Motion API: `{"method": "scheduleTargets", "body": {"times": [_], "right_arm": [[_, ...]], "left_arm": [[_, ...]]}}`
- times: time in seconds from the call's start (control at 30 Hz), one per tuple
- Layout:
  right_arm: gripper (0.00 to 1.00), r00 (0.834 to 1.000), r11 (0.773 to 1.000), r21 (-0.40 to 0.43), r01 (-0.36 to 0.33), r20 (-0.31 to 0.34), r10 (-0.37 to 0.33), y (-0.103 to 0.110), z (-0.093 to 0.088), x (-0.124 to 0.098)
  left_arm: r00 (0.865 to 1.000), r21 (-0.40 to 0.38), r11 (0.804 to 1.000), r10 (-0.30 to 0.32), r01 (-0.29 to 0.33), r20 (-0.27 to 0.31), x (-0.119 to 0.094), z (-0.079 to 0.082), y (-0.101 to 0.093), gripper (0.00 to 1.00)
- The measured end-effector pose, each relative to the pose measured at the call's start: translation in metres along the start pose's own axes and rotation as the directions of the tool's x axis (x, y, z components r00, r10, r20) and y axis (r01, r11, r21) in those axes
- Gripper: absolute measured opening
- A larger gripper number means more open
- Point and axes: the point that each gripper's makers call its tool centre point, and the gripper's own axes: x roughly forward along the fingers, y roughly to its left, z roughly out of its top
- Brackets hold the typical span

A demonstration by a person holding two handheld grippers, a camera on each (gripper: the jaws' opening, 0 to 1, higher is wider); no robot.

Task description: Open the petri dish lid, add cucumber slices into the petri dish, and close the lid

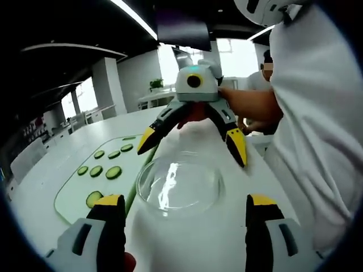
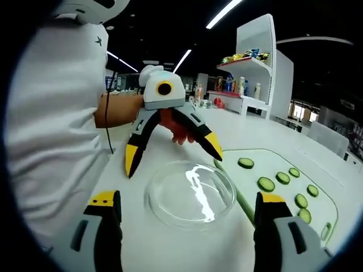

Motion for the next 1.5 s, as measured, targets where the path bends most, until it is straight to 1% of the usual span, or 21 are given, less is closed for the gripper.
{"method": "scheduleTargets", "body": {"times": [0.13,0.2,0.23,0.3,0.4,0.47,0.53,0.73,0.8,0.93,1.07,1.17,1.3,1.5], "right_arm": [[0.97,1.0,1.0,0.011,-0.022,0.005,0.022,0.003,0.002,0.002],[0.95,1.0,0.999,0.015,-0.028,0.003,0.028,0.003,0.002,0.005],[0.94,1.0,0.999,0.021,-0.027,-0.001,0.027,0.001,0.001,0.006],[0.93,1.0,0.999,0.035,-0.024,-0.003,0.025,0.0,-0.001,0.008],[0.92,1.0,0.998,0.051,-0.028,-0.01,0.028,0.001,-0.004,0.009],[0.91,0.999,0.998,0.053,-0.032,-0.014,0.033,0.003,-0.005,0.01],[0.91,0.999,0.998,0.054,-0.035,-0.014,0.036,0.004,-0.005,0.01],[0.91,1.0,0.999,0.042,-0.03,-0.001,0.03,0.002,-0.003,0.013],[0.9,1.0,0.999,0.036,-0.018,-0.01,0.018,0.0,-0.004,0.015],[0.9,1.0,0.999,0.042,-0.027,-0.003,0.027,0.002,-0.002,0.014],[0.89,0.999,0.999,0.034,-0.033,-0.016,0.033,0.003,-0.004,0.015],[0.89,0.999,0.998,0.042,-0.037,-0.014,0.038,0.003,-0.005,0.015],[0.87,0.999,0.998,0.053,-0.046,-0.015,0.047,0.003,-0.007,0.015],[0.85,0.999,0.998,0.05,-0.043,-0.012,0.043,0.0,-0.006,0.015]], "left_arm": [[1.0,0.003,1.0,0.007,-0.007,0.01,-0.001,0.0,0.001,0.85],[0.999,-0.013,1.0,-0.01,0.011,0.032,-0.001,0.003,-0.002,0.83],[0.999,-0.013,1.0,-0.019,0.02,0.032,0.0,0.003,-0.003,0.82],[0.999,0.007,1.0,-0.03,0.03,0.038,0.002,0.004,-0.004,0.83],[0.998,-0.026,0.999,-0.025,0.027,0.055,0.003,0.004,0.003,0.82],[0.999,-0.035,0.999,-0.024,0.026,0.047,0.005,0.001,0.004,0.81],[0.998,-0.025,0.999,-0.039,0.04,0.04,0.005,-0.001,0.001,0.8],[0.997,-0.028,0.998,-0.061,0.062,0.052,0.008,0.0,-0.004,0.81],[0.997,-0.028,0.998,-0.063,0.064,0.043,0.009,-0.001,-0.003,0.81],[0.997,-0.023,0.997,-0.071,0.072,0.028,0.008,-0.002,-0.005,0.8],[0.998,-0.035,0.997,-0.062,0.063,0.03,0.01,-0.002,-0.003,0.8],[0.998,-0.032,0.998,-0.061,0.062,0.034,0.011,-0.001,-0.002,0.8],[0.998,-0.034,0.998,-0.046,0.047,0.036,0.012,0.0,0.003,0.8],[0.998,-0.042,0.998,-0.048,0.049,0.037,0.013,0.001,0.004,0.79]]}}
